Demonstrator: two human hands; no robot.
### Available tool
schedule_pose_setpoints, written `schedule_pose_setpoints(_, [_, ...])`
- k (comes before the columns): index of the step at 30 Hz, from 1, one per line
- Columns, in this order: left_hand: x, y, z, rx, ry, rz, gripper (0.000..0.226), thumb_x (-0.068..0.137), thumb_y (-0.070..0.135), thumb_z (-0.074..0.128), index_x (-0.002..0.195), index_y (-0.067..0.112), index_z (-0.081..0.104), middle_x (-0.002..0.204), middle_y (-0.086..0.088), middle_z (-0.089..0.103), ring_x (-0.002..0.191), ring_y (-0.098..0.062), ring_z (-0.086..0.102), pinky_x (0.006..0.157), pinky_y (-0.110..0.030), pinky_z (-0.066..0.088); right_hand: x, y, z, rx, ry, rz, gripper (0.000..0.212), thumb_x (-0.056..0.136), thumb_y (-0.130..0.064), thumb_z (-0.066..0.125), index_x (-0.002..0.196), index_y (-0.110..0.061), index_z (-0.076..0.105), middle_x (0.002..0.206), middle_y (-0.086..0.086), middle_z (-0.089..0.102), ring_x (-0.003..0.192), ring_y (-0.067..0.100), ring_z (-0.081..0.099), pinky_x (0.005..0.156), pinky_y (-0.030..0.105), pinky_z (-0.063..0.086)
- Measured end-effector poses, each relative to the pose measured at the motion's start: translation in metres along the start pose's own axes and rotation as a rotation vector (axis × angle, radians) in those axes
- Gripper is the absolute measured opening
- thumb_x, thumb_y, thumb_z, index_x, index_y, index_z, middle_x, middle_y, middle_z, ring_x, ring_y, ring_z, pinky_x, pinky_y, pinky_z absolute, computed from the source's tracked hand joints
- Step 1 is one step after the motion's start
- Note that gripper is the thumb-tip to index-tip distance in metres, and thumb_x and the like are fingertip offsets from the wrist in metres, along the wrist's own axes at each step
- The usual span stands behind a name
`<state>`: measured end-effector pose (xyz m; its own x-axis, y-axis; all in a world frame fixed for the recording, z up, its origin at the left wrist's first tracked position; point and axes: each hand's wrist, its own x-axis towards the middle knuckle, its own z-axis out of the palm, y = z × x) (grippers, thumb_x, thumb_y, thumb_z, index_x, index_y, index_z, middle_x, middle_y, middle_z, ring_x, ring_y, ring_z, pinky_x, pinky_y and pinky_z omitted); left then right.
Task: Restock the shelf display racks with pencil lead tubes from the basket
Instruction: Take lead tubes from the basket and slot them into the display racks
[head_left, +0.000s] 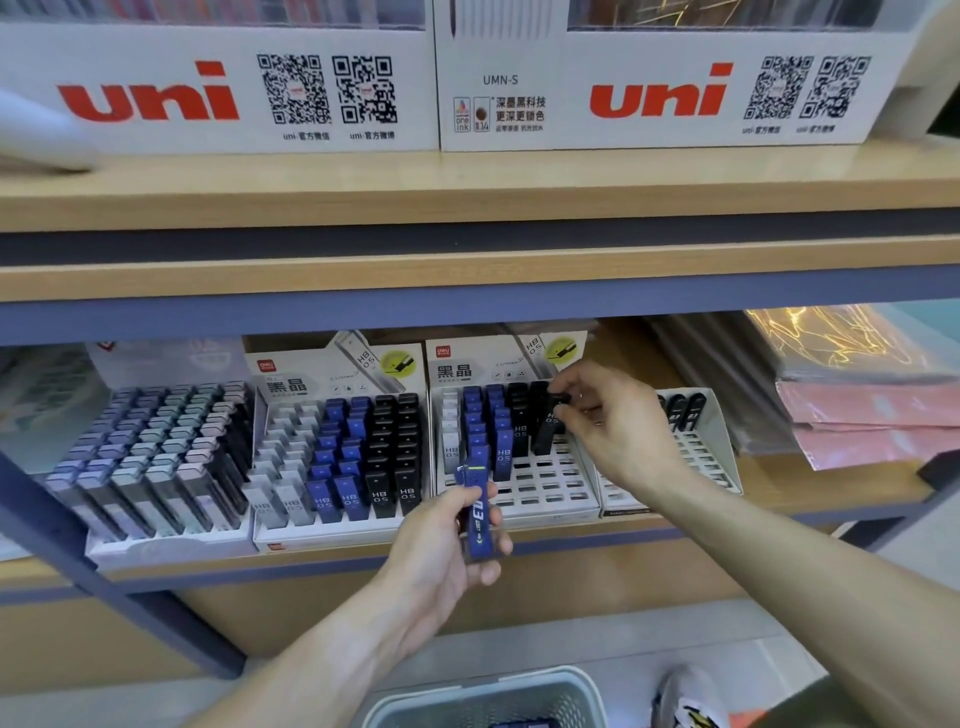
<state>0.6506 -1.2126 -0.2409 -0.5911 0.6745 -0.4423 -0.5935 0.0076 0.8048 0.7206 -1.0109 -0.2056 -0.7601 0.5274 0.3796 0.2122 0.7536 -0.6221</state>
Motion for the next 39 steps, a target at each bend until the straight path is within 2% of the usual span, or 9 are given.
schedule_pose_setpoints(5, [-0.005, 0.002, 0.004, 0.02, 0.008, 0.004, 0.024, 0.101, 0.013, 0.058, 0.122, 0.001, 0.056, 0.094, -0.018, 0.071, 0.076, -0.03, 0.07, 0.044, -0.029, 0.044, 0.0, 0.005, 0.003, -0.015, -0.048, -0.013, 0.023, 0.088, -0.01, 0.073, 0.102, -0.027, 0.069, 0.095, -0.011, 0.066, 0.085, 0.003, 0.065, 0.078, 0.027, 0.056])
schedule_pose_setpoints(9, [-0.007, 0.002, 0.006, -0.025, 0.012, -0.011, 0.027, 0.098, 0.007, 0.06, 0.124, 0.0, 0.056, 0.096, -0.022, 0.073, 0.078, -0.033, 0.071, 0.048, -0.029, 0.05, -0.002, 0.005, 0.013, 0.02, -0.118, -0.048, 0.025, 0.088, -0.008, 0.073, 0.101, -0.029, 0.069, 0.094, -0.013, 0.066, 0.084, 0.001, 0.064, 0.077, 0.02, 0.054])
schedule_pose_setpoints(14, [-0.004, 0.001, 0.004, -0.06, 0.0, -0.023, 0.024, 0.099, -0.001, 0.056, 0.123, -0.005, 0.055, 0.097, -0.026, 0.073, 0.082, -0.037, 0.071, 0.054, -0.033, 0.056, -0.001, 0.0, 0.02, 0.017, -0.15, -0.12, 0.023, 0.09, -0.009, 0.072, 0.104, -0.027, 0.071, 0.094, -0.013, 0.066, 0.085, 0.002, 0.064, 0.078, 0.025, 0.056])
schedule_pose_setpoints(21, [-0.005, -0.002, 0.003, -0.013, -0.052, -0.004, 0.025, 0.1, 0.006, 0.059, 0.124, -0.001, 0.06, 0.107, -0.022, 0.075, 0.091, -0.033, 0.075, 0.062, -0.03, 0.06, 0.001, 0.006, 0.029, -0.114, -0.148, -0.12, 0.021, 0.09, -0.013, 0.073, 0.107, -0.024, 0.074, 0.096, -0.008, 0.069, 0.08, 0.009, 0.064, 0.079, 0.034, 0.057])
schedule_pose_setpoints(25, [-0.006, -0.002, 0.003, 0.008, -0.079, 0.018, 0.027, 0.099, 0.008, 0.06, 0.125, 0.0, 0.061, 0.109, -0.02, 0.075, 0.096, -0.033, 0.075, 0.065, -0.028, 0.06, 0.003, 0.001, 0.026, -0.143, -0.055, -0.071, 0.022, 0.09, -0.016, 0.072, 0.111, -0.023, 0.074, 0.1, -0.007, 0.061, 0.073, 0.008, 0.058, 0.071, 0.021, 0.047])
schedule_pose_setpoints(28, [-0.006, -0.001, 0.004, 0.009, -0.094, 0.025, 0.028, 0.098, 0.007, 0.062, 0.126, 0.0, 0.061, 0.109, -0.02, 0.076, 0.097, -0.032, 0.075, 0.068, -0.028, 0.062, -0.004, -0.011, 0.019, 0.091, -0.092, 0.12, 0.011, 0.09, -0.02, 0.073, 0.098, -0.027, 0.072, 0.079, -0.007, 0.069, 0.066, 0.006, 0.063, 0.067, 0.022, 0.053])
schedule_pose_setpoints(31, [-0.005, -0.001, 0.005, -0.003, -0.112, 0.02, 0.03, 0.097, 0.007, 0.063, 0.126, -0.001, 0.062, 0.109, -0.02, 0.075, 0.099, -0.033, 0.075, 0.069, -0.028, 0.062, -0.015, -0.019, 0.008, 0.396, -0.316, 0.343, 0.01, 0.09, -0.019, 0.076, 0.1, -0.019, 0.073, 0.08, 0.005, 0.076, 0.07, 0.016, 0.072, 0.068, 0.028, 0.059])
schedule_pose_setpoints(34, [-0.005, -0.003, 0.007, -0.022, -0.143, 0.011, 0.031, 0.097, 0.006, 0.063, 0.126, -0.002, 0.062, 0.111, -0.022, 0.074, 0.102, -0.036, 0.074, 0.071, -0.029, 0.063, -0.024, -0.017, 0.001, 0.517, -0.44, 0.391, 0.018, 0.088, -0.011, 0.078, 0.105, -0.01, 0.073, 0.086, 0.013, 0.077, 0.077, 0.023, 0.073, 0.076, 0.031, 0.062])
schedule_pose_setpoints(39, [-0.003, -0.005, 0.011, -0.094, -0.2, -0.027, 0.028, 0.099, 0.001, 0.055, 0.126, -0.004, 0.062, 0.113, -0.026, 0.072, 0.106, -0.041, 0.071, 0.076, -0.036, 0.064, -0.028, -0.013, -0.006, 0.593, -0.425, 0.417, 0.015, 0.088, -0.002, 0.075, 0.103, -0.004, 0.072, 0.09, 0.019, 0.076, 0.084, 0.027, 0.075, 0.085, 0.039, 0.062])
